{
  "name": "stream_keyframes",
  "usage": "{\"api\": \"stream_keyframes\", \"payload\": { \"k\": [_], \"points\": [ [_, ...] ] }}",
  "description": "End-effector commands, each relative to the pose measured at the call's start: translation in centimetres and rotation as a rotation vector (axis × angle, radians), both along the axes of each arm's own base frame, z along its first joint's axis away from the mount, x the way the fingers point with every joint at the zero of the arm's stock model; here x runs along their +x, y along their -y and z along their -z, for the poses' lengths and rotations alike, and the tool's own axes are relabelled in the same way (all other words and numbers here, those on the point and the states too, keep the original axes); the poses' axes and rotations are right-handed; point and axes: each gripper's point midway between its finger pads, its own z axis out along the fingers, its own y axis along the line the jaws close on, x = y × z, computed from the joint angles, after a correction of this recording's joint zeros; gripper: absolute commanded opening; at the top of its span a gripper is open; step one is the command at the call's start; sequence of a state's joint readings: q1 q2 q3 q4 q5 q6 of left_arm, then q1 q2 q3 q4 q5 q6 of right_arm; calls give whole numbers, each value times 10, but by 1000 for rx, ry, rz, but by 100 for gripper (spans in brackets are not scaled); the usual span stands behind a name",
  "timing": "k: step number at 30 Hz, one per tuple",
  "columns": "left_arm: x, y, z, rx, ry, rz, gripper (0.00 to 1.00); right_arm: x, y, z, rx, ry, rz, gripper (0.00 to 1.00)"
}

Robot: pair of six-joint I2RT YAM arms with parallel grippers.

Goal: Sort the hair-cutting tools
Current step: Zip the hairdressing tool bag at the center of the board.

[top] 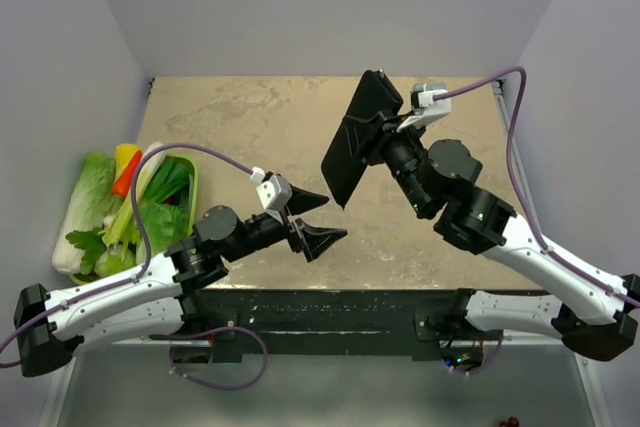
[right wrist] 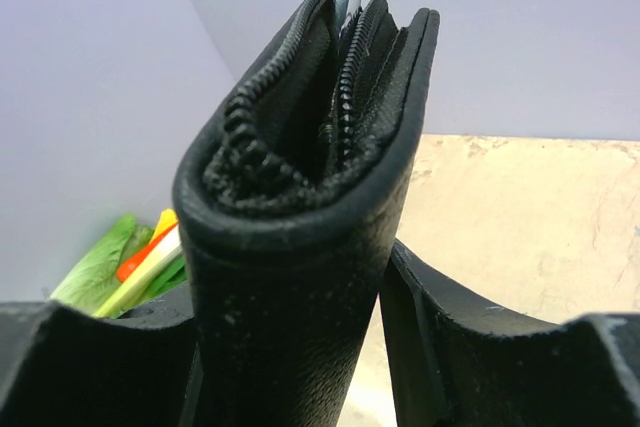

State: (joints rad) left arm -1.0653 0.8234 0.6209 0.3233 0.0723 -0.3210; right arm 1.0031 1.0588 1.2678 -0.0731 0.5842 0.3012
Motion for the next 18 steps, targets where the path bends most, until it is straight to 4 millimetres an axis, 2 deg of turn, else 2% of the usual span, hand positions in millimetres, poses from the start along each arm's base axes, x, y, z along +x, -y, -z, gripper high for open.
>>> {"api": "stream_keyframes", "payload": {
  "k": [1,10,18],
  "points": [
    [4,3,-10,-28,57,-3,89,-10,10,-65,167,111,-15,0],
    [9,2,-12,-41,101,-31,89,-14,0,-63,164,106,-72,0],
    [10,1,-25,-64,135,-41,89,-16,-10,-56,169,89,-110,0]
  ]
}}
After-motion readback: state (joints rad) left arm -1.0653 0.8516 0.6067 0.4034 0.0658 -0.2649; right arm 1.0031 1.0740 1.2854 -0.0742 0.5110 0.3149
